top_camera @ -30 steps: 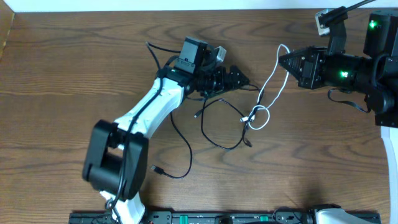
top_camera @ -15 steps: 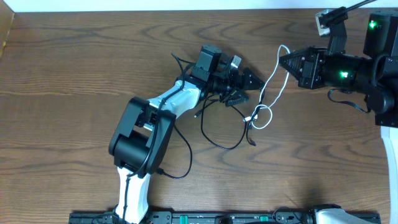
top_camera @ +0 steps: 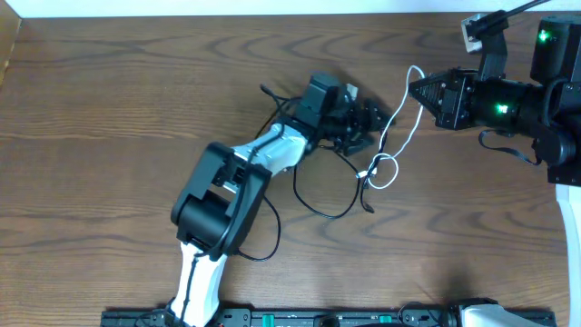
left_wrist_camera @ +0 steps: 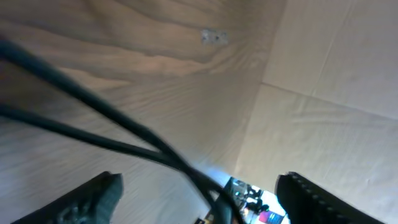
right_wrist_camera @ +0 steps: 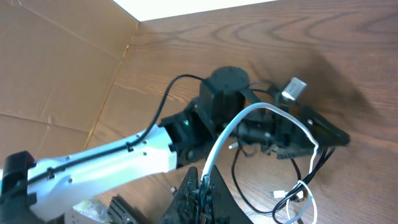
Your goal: Untangle cables
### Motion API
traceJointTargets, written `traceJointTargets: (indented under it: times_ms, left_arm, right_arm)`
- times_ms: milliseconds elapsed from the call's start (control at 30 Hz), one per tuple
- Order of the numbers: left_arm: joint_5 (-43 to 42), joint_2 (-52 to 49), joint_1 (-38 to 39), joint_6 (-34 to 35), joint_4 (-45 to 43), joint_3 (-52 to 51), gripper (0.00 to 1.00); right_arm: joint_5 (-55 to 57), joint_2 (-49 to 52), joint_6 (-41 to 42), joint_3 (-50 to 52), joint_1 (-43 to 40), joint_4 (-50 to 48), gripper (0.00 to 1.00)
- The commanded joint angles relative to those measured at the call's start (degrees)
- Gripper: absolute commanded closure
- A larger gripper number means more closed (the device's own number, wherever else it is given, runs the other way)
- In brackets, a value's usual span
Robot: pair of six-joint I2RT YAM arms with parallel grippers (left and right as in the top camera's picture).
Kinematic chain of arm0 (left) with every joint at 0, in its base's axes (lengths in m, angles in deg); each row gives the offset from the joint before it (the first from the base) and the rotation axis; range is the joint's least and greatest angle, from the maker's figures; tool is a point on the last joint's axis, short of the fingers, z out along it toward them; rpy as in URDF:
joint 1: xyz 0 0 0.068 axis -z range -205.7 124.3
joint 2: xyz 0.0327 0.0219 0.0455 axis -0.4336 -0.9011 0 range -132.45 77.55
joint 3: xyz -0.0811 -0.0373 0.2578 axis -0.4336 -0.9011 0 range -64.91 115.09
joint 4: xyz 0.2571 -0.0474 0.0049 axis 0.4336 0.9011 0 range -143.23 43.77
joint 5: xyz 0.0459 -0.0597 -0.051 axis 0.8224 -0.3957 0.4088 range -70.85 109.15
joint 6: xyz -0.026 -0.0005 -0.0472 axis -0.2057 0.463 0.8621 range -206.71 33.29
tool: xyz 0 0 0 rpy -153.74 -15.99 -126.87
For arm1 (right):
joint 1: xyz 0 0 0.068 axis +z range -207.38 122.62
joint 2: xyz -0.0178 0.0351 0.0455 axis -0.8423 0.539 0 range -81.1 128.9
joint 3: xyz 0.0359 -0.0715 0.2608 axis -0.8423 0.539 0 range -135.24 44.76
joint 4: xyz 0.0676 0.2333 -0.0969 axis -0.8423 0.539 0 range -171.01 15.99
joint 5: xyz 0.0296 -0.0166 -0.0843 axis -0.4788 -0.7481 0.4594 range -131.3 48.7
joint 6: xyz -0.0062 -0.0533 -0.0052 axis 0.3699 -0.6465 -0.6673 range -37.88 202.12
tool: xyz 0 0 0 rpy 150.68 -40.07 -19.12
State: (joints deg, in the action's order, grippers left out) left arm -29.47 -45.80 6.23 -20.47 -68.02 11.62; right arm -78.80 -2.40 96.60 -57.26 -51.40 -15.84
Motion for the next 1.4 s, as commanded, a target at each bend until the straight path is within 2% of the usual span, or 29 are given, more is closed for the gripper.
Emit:
traceJointTargets:
  times_ms: [0, 33, 133, 167, 200, 233, 300, 333, 500, 567, 600, 733, 767, 833, 1033, 1067, 1133, 1233, 1367]
  left_arm:
    - [4.7, -0.3, 2.1, 7.6, -1.0, 0.5, 0.24]
    - [4.9, -0.3, 2.4, 8.4, -1.0, 0.5, 0.26]
    - [5.4, -0.3, 2.8, 9.5, -1.2, 0.5, 0.42]
    - [5.0, -0.3, 2.8, 9.5, -1.0, 0.5, 0.57]
    - [4.3, -0.3, 2.7, 9.4, -0.7, 0.5, 0.77]
    - [3.2, -0.3, 2.5, 9.0, -0.7, 0.5, 0.92]
    - [2.1, -0.2, 2.0, 5.7, -0.7, 0.5, 0.92]
    - [2.2, -0.2, 1.4, 2.1, 0.8, 0.5, 0.93]
    - [4.2, 1.2, -1.4, -5.3, 11.6, 0.5, 0.93]
    - [6.5, 3.6, -2.2, -9.1, 16.0, 0.5, 0.93]
    - [9.7, 7.1, -2.6, -13.6, 20.0, 0.5, 0.93]
    - [12.9, 15.9, -3.3, -20.4, 26.1, 0.5, 0.93]
    - [13.0, 18.1, -3.4, -21.4, 27.3, 0.5, 0.93]
    - [13.3, 21.8, -3.6, -23.2, 29.2, 0.5, 0.93]
    - [13.3, 29.4, -3.7, -24.7, 31.5, 0.5, 0.93]
    - [13.3, 29.9, -3.7, -24.6, 31.5, 0.5, 0.93]
    - [13.3, 30.6, -4.1, -24.0, 31.5, 0.5, 0.93]
    - [13.1, 30.7, -5.1, -22.0, 31.8, 0.5, 0.93]
    - [13.3, 30.7, -6.8, -18.4, 31.9, 0.5, 0.92]
  right_arm:
    - [-0.2, -0.4, 0.2, -0.4, 0.3, 0.1, 0.99]
    - [-0.1, -0.4, 0.2, -0.4, 0.3, 0.2, 0.99]
    - [0.0, -0.4, -0.4, -0.4, 0.3, 0.6, 0.99]
    - [0.4, -0.4, -0.6, -0.4, 0.3, 0.9, 0.99]
    - [1.0, -0.4, -0.6, -0.4, 0.3, 1.0, 0.99]
    - [2.1, -0.4, -0.6, -0.4, 0.3, 1.3, 0.99]
    - [5.1, -0.4, -0.4, -0.4, 0.3, 1.5, 0.99]
    - [10.0, -0.4, 2.0, -0.4, -0.2, 2.0, 0.99]
    - [24.7, -0.1, 9.4, -0.3, -5.4, 4.0, 0.99]
    - [28.2, 0.7, 10.8, 0.1, -8.0, 5.2, 0.99]
    - [29.5, 1.8, 10.8, 0.8, -9.9, 6.0, 0.99]
    - [33.5, 5.4, 9.5, 2.4, -11.5, 7.3, 0.99]
    - [33.4, 6.3, 8.4, 2.6, -11.6, 7.3, 0.99]
    - [31.4, 8.3, 5.8, 2.9, -11.6, 7.6, 0.87]
    - [6.9, 13.0, -14.6, 2.9, -9.6, 7.6, 0.64]
    - [4.3, 13.4, -17.1, 2.9, -8.8, 7.7, 0.5]
    - [3.6, 13.7, -19.2, 2.9, -6.8, 8.0, 0.42]
    - [4.1, 13.8, -19.2, 2.9, -4.6, 7.9, 0.41]
    - [4.6, 14.5, -14.6, 3.6, -1.9, 7.9, 0.47]
